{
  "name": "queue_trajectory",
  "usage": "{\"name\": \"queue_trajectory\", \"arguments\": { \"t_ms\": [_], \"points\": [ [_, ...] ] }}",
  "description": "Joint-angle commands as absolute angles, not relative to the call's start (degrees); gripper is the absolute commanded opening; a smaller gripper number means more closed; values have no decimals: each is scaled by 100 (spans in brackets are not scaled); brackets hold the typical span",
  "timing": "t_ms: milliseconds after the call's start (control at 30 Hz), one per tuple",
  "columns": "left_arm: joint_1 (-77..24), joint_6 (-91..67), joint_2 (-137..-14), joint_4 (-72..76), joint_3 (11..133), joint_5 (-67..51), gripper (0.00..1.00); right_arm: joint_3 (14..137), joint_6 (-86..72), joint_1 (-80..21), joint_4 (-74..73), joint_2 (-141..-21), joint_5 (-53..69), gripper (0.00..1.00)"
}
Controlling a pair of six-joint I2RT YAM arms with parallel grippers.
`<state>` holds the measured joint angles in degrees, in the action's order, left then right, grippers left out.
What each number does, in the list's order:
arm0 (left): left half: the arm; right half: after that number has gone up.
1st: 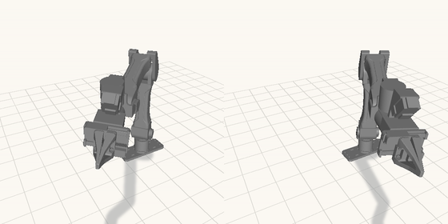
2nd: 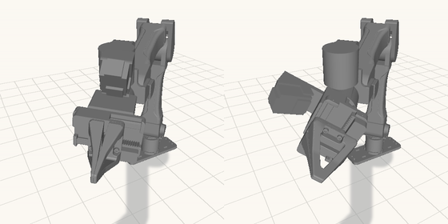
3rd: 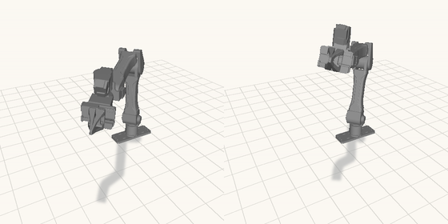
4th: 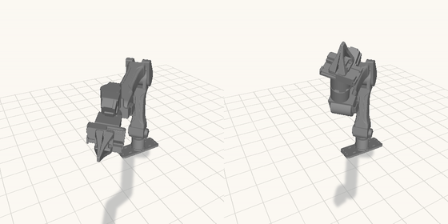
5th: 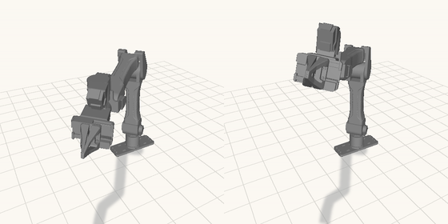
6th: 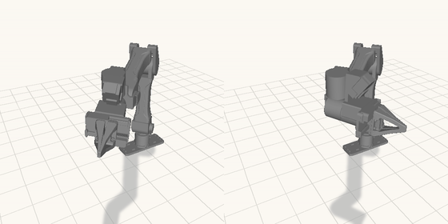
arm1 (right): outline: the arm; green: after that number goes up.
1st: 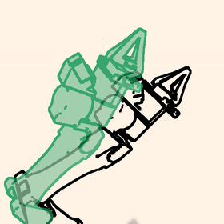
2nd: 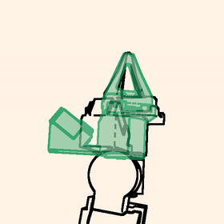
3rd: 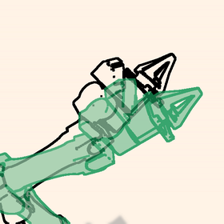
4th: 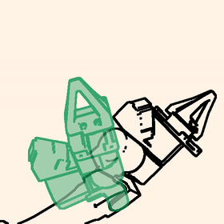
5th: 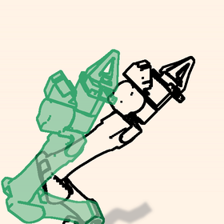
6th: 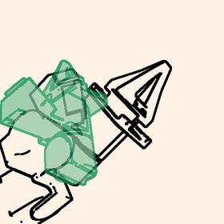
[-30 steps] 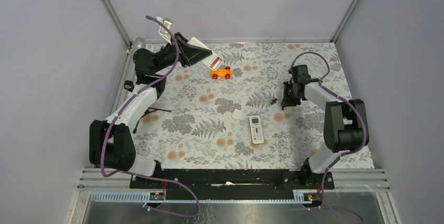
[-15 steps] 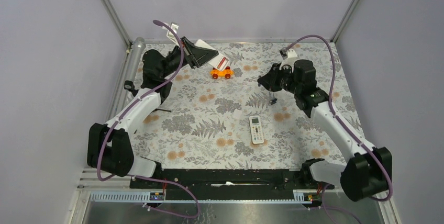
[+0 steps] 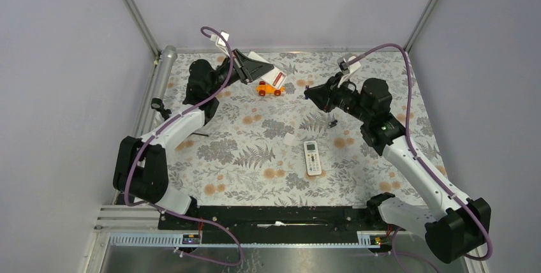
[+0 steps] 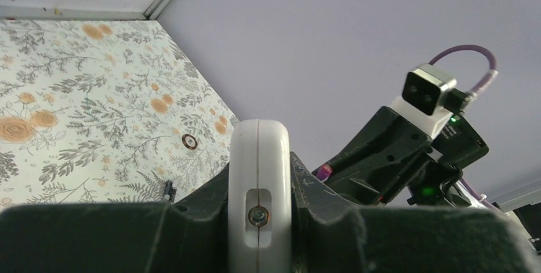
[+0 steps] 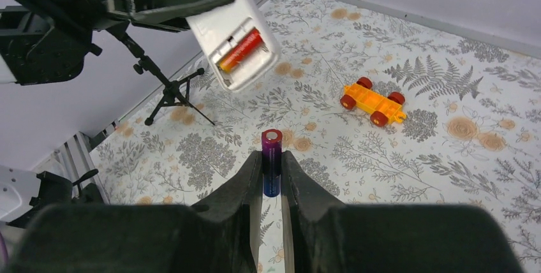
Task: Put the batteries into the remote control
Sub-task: Load the battery into the remote control.
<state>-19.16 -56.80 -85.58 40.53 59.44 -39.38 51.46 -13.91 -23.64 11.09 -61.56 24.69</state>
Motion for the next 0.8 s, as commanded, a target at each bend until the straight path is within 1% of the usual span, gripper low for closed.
{"name": "queue_trajectory", "arguments": {
  "t_ms": [0,100,300,533,600,667,733,767],
  "points": [
    [-1998,-5851,-8612,4362,6226,-3782,0,5235,-919,-2532,1532,-5945,2333,14],
    [-2026,-5905,-8673,4437,6223,-3788,0,5147,-755,-2615,1786,-5927,2438,16],
    [-2030,-6069,-8802,4623,6240,-3840,0,5323,-80,-2732,1780,-6032,2462,16],
    [-2038,-6214,-8901,4893,6214,-3837,0,5405,-64,-2788,1723,-6095,2507,15],
    [-2039,-6228,-8929,4902,6213,-3826,0,5536,-342,-2795,1558,-6206,2268,12],
    [-2046,-6248,-8934,4910,6198,-3748,0,5936,-802,-2791,1061,-6459,1989,8],
    [-2059,-6287,-8920,4798,6200,-3491,0,6699,-1666,-2795,175,-6886,1542,4],
    [-2072,-6386,-8913,4609,6242,-3284,0,7314,-2221,-2795,-432,-7139,1364,4]
  ]
}}
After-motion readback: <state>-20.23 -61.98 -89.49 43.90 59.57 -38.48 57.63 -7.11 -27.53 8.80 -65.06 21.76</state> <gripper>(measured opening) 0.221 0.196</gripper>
